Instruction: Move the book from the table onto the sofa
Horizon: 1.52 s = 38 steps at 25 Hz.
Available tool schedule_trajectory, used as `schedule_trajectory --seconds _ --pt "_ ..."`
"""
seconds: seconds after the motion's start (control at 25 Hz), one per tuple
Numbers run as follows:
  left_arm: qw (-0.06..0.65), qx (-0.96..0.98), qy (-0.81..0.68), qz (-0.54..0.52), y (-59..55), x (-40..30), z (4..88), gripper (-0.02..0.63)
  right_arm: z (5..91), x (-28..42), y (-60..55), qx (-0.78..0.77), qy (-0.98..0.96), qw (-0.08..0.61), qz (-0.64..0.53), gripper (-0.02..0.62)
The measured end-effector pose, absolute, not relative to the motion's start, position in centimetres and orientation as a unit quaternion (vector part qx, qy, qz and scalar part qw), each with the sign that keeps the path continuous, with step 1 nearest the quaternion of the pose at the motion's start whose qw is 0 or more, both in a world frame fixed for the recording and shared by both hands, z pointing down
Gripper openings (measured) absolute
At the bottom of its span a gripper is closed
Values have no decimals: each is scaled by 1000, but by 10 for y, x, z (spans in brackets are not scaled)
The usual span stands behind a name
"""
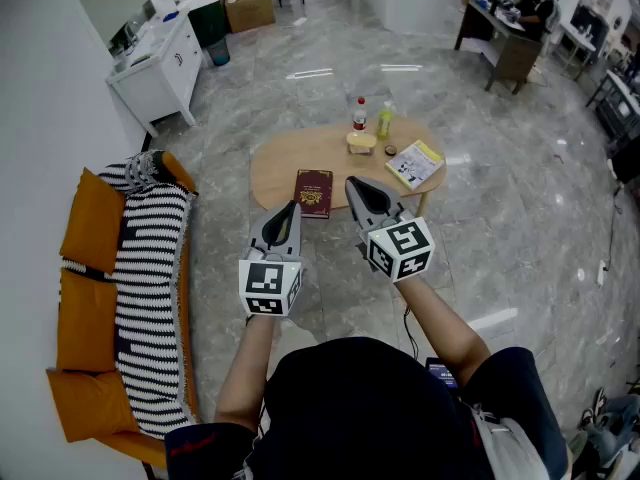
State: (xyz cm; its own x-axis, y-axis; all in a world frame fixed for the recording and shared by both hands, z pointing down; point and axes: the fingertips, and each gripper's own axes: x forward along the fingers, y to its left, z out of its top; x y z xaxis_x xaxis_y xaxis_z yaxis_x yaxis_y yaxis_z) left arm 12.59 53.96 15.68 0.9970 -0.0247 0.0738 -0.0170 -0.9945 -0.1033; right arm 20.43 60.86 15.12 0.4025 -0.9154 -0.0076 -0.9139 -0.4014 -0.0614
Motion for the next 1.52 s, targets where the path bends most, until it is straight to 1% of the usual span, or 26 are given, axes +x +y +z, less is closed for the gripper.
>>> schedule_trajectory --seconds 0.16,0.48,0.68,0.88,1.2,1.52 --pt "30 -999 2 -32 547 127 157 8 150 201 612 -831 555 29 -13 15" --pt "35 -999 -3 -37 554 134 152 8 146 199 619 -821 570 26 -1 15" --pt "24 -999 6 -41 548 136 159 8 152 204 619 -820 572 33 -6 15" --pt "30 -999 -1 -45 545 144 163 8 154 213 612 -816 577 45 -15 15" --pt "11 -998 -1 -59 508 168 177 8 163 238 576 -815 577 42 -29 15" --pt "-5 -998 -4 -66 450 208 183 8 169 273 520 -818 572 32 -45 15"
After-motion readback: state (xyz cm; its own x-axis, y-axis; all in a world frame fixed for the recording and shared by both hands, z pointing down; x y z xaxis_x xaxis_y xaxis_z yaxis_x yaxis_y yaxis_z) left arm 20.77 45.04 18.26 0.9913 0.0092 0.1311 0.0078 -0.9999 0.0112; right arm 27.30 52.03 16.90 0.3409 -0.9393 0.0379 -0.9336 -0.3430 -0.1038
